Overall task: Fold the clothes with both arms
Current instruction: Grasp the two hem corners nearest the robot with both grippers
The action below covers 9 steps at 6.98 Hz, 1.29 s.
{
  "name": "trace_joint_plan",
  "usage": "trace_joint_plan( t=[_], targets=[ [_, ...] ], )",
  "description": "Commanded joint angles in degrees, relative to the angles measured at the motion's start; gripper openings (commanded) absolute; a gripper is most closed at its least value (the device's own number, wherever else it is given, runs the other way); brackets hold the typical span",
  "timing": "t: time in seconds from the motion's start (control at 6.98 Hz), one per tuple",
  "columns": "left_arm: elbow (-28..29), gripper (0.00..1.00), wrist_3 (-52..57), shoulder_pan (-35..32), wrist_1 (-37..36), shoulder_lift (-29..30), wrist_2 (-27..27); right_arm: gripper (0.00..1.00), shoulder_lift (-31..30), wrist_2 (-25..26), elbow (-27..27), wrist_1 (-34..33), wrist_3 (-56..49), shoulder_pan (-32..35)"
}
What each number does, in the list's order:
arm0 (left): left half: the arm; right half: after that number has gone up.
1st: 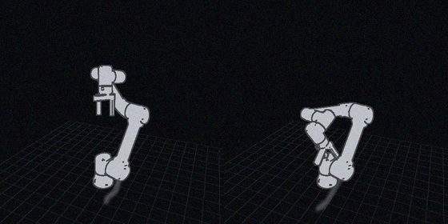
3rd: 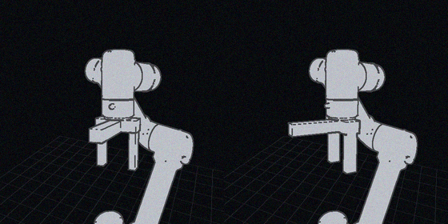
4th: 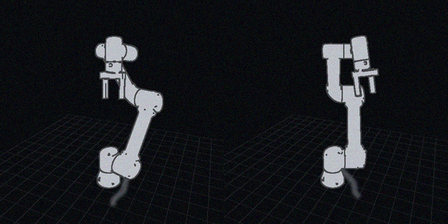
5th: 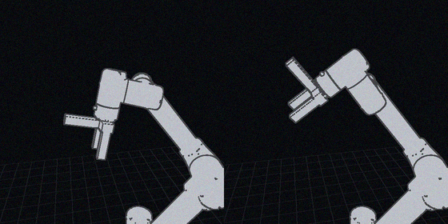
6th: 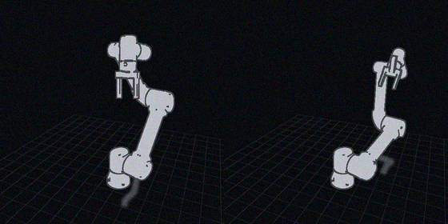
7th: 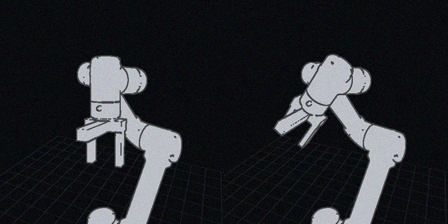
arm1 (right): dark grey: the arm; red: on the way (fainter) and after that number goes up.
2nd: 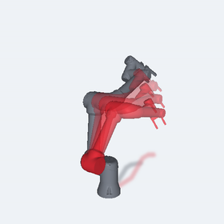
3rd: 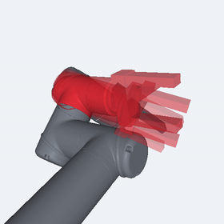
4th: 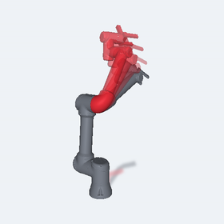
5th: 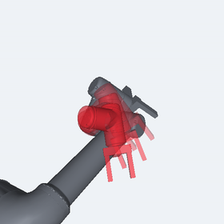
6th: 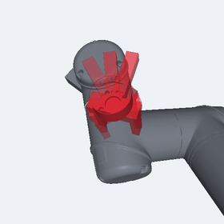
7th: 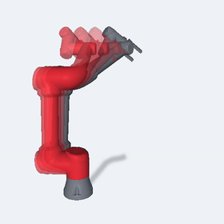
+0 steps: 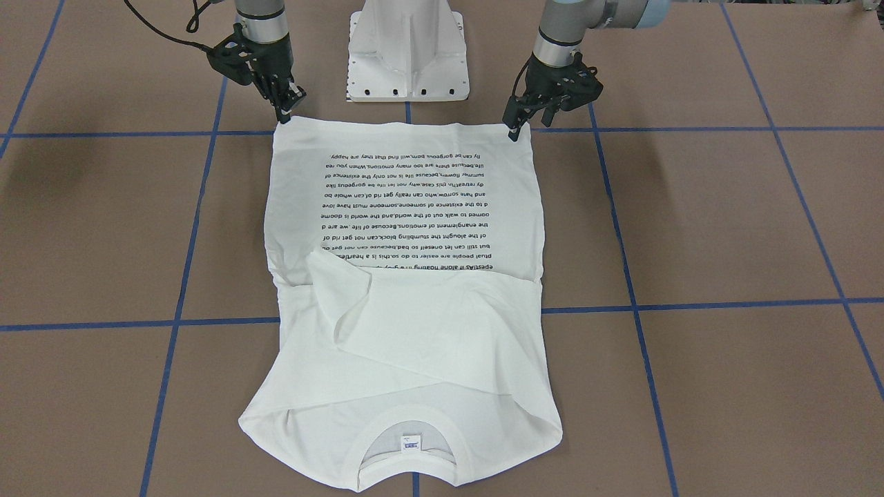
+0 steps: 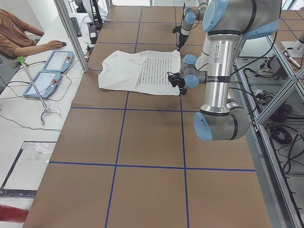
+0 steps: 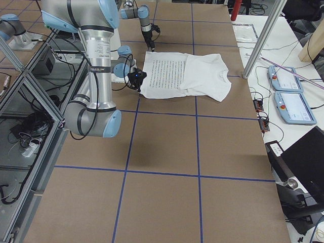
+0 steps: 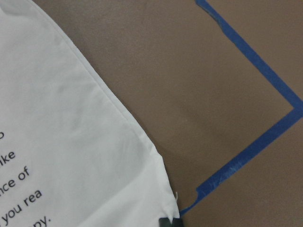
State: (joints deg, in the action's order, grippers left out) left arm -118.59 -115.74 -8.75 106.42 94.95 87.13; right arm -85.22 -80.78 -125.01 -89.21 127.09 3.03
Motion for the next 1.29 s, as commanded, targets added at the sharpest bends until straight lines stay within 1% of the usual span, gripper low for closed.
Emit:
trace_joint_plan(
  t=[0.0, 0.14, 0.29, 0.43, 0.57, 0.72, 1.0, 1.15],
  targets=[
    [0.55, 0.86, -1.85, 2.06, -0.07, -0.20, -0.03, 0.00, -0.12, 0.10, 0.03, 0.00, 0.00, -0.04],
    [0.73, 0.81, -1.85, 2.68, 0.02, -0.03, 0.15, 0.00, -0.21, 0.10, 0.03, 0.00, 0.00, 0.05],
    [0.56, 0.68, -1.85, 2.68, 0.02, 0.06, 0.15, 0.00, -0.21, 0.10, 0.03, 0.00, 0.00, -0.04],
    [0.55, 0.47, -1.94, 2.68, 0.02, 0.15, 0.15, 0.00, -0.12, 0.10, -0.06, 0.00, 0.00, 0.05],
    [0.64, 0.31, -1.94, 2.68, 0.02, 0.06, 0.15, 0.00, -0.21, 0.10, -0.06, 0.00, 0.00, 0.05],
    [0.64, 0.02, -1.94, 2.68, 0.02, 0.06, 0.24, 0.00, -0.29, 0.10, 0.03, 0.00, 0.00, 0.05],
    [-0.23, 0.00, -1.94, 2.60, 0.02, 0.24, 0.24, 0.00, -0.12, 0.10, 0.03, 0.00, 0.00, -0.04],
    [-2.41, 0.00, -1.94, 2.42, 0.02, 0.06, 0.24, 0.00, 0.14, 0.10, -0.24, 0.00, 0.00, -0.04]
  ],
)
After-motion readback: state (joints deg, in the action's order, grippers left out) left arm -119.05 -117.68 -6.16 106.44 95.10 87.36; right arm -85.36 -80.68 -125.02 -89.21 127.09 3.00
